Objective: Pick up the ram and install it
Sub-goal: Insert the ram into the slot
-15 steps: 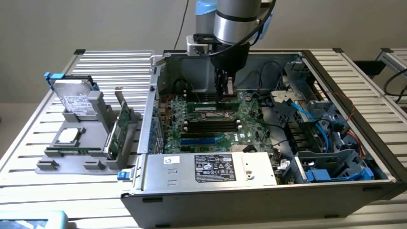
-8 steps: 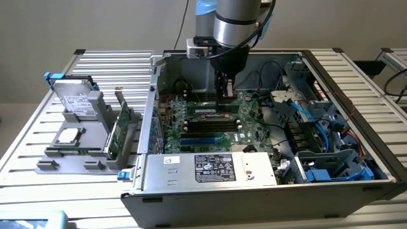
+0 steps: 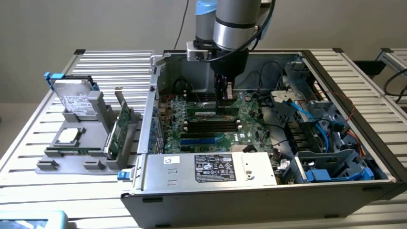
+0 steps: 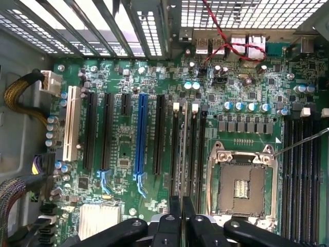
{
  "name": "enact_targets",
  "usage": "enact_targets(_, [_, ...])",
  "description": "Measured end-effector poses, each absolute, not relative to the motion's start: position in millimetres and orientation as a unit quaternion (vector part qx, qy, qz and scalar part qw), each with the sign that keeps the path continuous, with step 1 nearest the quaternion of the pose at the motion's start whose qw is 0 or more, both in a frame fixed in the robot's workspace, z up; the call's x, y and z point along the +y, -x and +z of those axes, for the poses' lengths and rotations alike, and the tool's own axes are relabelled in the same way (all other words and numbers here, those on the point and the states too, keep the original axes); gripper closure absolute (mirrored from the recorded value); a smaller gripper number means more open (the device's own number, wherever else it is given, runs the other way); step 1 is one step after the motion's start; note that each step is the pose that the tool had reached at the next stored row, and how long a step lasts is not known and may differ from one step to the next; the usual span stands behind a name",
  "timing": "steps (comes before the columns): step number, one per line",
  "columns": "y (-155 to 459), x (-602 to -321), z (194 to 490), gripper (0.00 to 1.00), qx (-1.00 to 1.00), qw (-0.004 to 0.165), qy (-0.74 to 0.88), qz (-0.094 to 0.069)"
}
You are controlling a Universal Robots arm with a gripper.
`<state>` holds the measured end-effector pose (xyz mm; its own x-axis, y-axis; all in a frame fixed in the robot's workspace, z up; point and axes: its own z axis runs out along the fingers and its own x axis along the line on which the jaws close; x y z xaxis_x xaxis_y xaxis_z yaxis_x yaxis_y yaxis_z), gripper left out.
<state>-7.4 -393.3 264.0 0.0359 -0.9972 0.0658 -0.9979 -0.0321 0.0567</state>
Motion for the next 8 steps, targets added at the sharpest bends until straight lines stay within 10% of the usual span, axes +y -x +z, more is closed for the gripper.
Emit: enact_targets(8, [7.3,-393.3,254.3,0.87,-0.694,0.044,-0.718,0.004])
